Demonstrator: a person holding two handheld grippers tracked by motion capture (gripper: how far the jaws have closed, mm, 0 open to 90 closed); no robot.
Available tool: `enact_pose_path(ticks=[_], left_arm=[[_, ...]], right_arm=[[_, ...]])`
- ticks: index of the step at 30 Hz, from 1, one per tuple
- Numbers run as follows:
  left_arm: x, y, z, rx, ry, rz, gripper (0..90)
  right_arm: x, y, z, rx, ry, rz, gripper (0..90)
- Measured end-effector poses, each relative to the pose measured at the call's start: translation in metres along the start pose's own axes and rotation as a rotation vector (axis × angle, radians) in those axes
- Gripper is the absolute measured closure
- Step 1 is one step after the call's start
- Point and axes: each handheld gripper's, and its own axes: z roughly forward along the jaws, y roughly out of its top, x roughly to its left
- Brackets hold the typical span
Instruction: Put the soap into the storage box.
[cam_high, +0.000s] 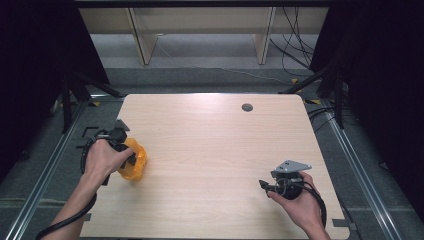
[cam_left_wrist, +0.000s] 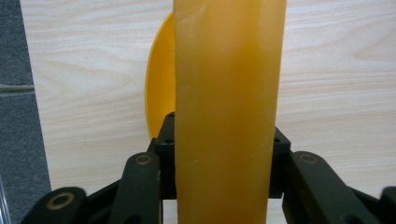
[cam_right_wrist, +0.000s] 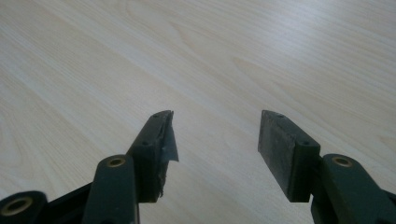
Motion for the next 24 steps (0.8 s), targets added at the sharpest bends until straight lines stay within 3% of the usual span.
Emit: enact_pose_path(ticks=[1, 10, 12, 18, 24], left_arm=[[-0.001, 0.0, 0.002, -0.001, 0.0, -0.014, 60.5], [0.0, 0.001, 0.009, 0.01, 0.009, 0.017, 60.5], [-0.001, 0.001, 0.011, -0.001, 0.01, 0.006, 60.4], [-0.001, 0.001, 0.014, 0.004, 0.031, 0.058, 60.4], [-0.002, 0.001, 0.017, -0.003, 0.026, 0.046, 60.4]], right_arm=[[-0.001, 0.0, 0.001, -0.009, -0.003, -0.016, 45.5], [0.0, 0.0, 0.001, 0.004, 0.001, 0.001, 45.4], [0.0, 0.0, 0.001, 0.003, 0.001, 0.001, 45.4], [0.001, 0.0, 0.0, 0.011, 0.005, 0.015, 45.3], [0.001, 0.0, 0.0, 0.01, 0.005, 0.017, 45.3]])
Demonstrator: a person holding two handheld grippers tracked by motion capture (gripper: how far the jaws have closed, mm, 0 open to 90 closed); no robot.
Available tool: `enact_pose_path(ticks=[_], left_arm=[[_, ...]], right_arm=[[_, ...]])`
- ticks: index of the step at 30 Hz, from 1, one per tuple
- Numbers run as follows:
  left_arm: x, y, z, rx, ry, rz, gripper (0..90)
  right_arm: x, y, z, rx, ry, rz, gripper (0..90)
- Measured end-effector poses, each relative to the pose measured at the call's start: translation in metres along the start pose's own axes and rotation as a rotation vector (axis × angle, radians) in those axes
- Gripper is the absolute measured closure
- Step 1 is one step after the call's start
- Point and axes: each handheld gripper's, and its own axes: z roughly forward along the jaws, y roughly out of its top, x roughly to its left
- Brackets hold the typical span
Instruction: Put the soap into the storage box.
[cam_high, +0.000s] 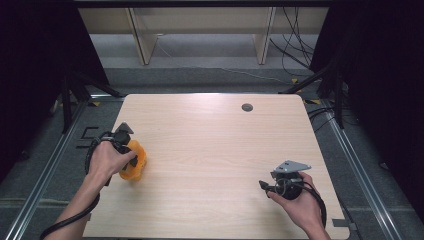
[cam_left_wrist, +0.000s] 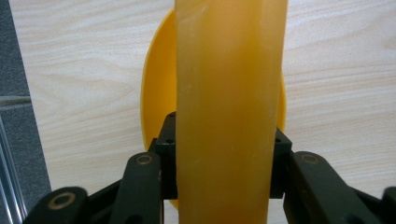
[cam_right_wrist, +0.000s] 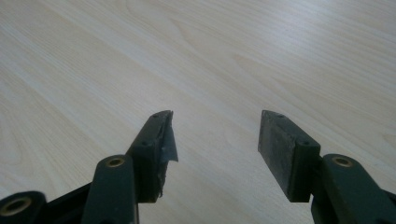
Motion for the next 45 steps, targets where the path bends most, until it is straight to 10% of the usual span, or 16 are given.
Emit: enact_pose_path(ticks=[23, 45], left_arm=[[0.005, -0.002, -0.007, -0.014, -0.019, -0.007, 52.1], [0.011, -0.044, -0.059, -0.266, -0.037, 0.101, 31.8]], right_arm=[[-0.001, -0.001, 0.002, -0.006, -0.002, -0.017, 45.2], [-0.001, -0.001, 0.001, 0.001, -0.005, -0.014, 44.3]])
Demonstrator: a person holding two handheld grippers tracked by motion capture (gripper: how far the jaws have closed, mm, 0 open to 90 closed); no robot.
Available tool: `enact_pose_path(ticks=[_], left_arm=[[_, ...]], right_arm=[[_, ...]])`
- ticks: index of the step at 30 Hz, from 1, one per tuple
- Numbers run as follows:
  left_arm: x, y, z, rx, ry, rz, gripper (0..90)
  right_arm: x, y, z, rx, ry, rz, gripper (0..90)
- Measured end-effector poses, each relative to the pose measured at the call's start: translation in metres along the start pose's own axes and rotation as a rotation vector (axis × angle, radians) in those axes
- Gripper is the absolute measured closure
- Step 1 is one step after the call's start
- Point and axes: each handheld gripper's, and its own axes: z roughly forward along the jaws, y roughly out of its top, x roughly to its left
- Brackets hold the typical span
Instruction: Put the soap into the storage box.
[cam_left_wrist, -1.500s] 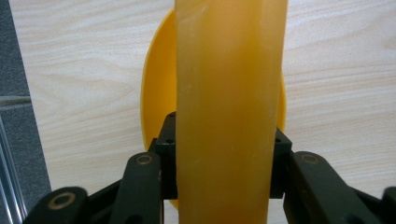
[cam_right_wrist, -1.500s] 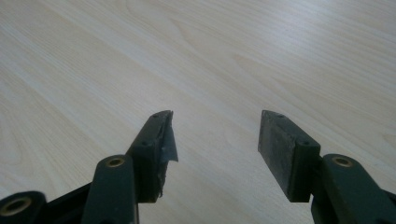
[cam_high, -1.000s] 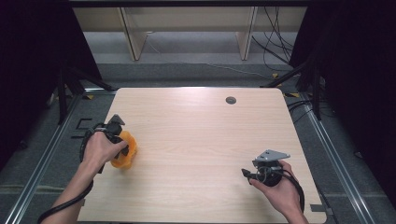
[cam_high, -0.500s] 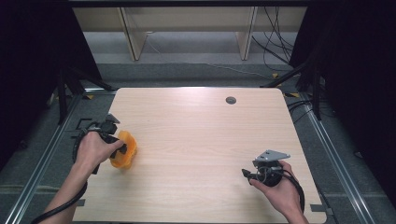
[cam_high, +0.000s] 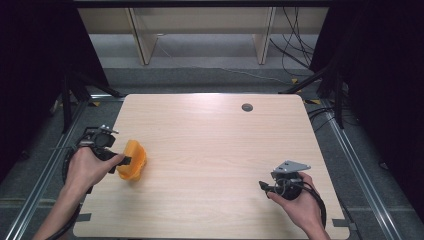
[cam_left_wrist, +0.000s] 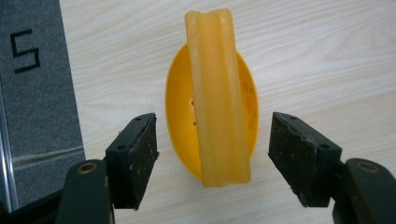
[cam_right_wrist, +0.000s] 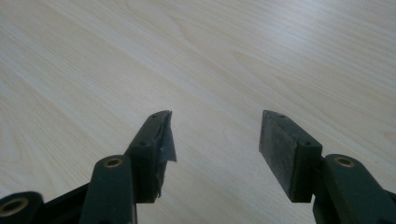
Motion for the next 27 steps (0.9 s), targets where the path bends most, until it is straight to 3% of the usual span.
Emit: enact_pose_path(ticks=[4, 5, 7, 13, 16, 22, 27], left_arm=[[0.001, -0.012, -0.01, -0.049, -0.015, -0.006, 30.6], [0.003, -0.021, -0.015, -0.069, -0.018, -0.001, 29.9], [0.005, -0.031, -0.019, -0.098, -0.027, -0.002, 29.1], [0.011, -0.073, -0.02, -0.209, -0.036, -0.044, 23.4], [0.014, -0.096, -0.016, -0.182, -0.063, -0.062, 22.4], [0.015, -0.137, -0.005, -0.196, -0.092, -0.094, 23.4], [0.015, -0.155, 0.006, -0.215, -0.118, -0.103, 25.9]], right_arm=[[0.0, 0.0, 0.0, 0.0, 0.0, -0.001, 44.3], [0.001, 0.001, -0.001, 0.004, 0.003, 0.015, 44.2], [0.0, 0.0, 0.0, -0.003, -0.001, -0.002, 44.2], [0.0, 0.0, 0.0, -0.004, 0.003, -0.001, 44.3], [0.0, 0.0, 0.0, -0.003, 0.002, -0.001, 44.2], [0.0, 0.0, 0.0, -0.004, 0.001, -0.005, 44.3], [0.0, 0.001, 0.0, -0.006, 0.0, -0.008, 44.3]])
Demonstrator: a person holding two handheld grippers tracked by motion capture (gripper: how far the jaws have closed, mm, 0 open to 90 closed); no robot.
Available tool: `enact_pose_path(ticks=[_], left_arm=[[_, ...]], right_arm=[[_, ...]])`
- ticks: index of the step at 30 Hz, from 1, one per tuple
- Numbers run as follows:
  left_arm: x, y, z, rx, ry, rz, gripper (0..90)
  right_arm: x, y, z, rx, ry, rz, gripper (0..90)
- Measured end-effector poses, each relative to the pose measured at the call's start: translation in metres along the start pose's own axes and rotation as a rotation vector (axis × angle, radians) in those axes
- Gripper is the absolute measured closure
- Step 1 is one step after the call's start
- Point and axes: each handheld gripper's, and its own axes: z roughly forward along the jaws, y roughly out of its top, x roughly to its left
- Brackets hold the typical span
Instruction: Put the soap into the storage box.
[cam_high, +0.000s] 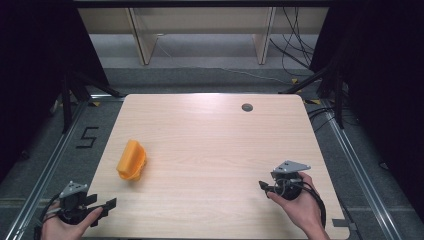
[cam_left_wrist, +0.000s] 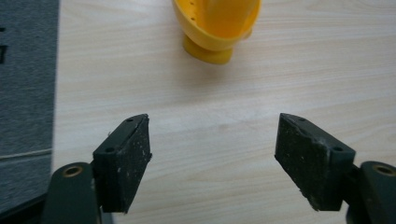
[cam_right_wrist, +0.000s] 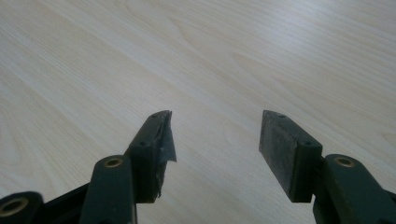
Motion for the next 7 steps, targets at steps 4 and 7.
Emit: enact_pose_path(ticks=[4, 7], left_arm=[[-0.002, -0.0085, 0.0071, -0.109, -0.049, -0.032, 36.0], [-0.0027, -0.011, 0.0064, -0.151, -0.048, -0.034, 45.2]], right_arm=[[0.0015, 0.0008, -0.0018, 0.005, 0.002, 0.02, 44.3], [0.001, 0.0009, -0.002, 0.007, 0.003, 0.017, 44.3]])
